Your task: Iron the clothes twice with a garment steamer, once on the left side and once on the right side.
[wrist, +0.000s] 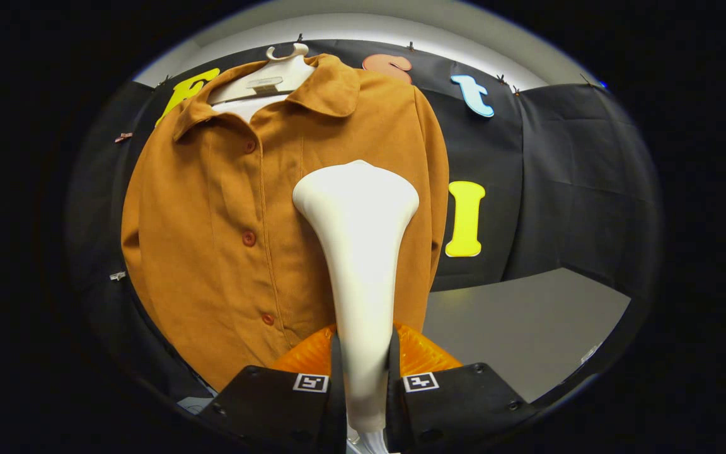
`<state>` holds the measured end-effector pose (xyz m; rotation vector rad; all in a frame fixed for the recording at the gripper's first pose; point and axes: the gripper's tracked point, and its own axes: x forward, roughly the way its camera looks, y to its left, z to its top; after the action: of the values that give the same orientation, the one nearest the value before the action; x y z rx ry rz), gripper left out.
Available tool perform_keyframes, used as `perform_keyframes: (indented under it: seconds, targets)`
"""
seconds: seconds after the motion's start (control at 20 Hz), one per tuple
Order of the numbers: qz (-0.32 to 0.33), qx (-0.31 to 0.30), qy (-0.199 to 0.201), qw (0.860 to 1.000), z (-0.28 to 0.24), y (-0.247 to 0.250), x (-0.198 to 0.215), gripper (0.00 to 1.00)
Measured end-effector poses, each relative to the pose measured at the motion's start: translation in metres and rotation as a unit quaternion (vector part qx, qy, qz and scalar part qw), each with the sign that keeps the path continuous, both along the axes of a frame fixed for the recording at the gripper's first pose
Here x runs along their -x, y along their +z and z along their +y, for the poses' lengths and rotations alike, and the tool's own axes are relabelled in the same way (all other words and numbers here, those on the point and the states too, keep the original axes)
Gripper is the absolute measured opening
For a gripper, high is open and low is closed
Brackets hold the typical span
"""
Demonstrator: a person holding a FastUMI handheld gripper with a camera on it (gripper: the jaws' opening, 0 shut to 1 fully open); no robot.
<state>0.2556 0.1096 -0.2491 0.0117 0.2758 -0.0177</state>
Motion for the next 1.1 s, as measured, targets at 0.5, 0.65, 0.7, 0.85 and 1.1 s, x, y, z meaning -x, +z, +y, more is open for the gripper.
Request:
perform_keyframes:
  seconds: [0.5,0.65,0.7,0.85,1.1]
  targets:
    - [0.025,-0.005,0.002,1.000,0.003,-0.085,0.022,0.28]
    - [0.027,-0.003,0.003,1.000,0.004,-0.106,0.029,0.28]
    - [0.027,-0.002,0.003,1.000,0.004,-0.111,0.031,0.28]
    - [0.033,0.001,0.005,0.999,0.004,-0.133,0.040,0.28]
    - [0.049,-0.003,0.006,0.999,0.008,-0.161,0.060,0.28]
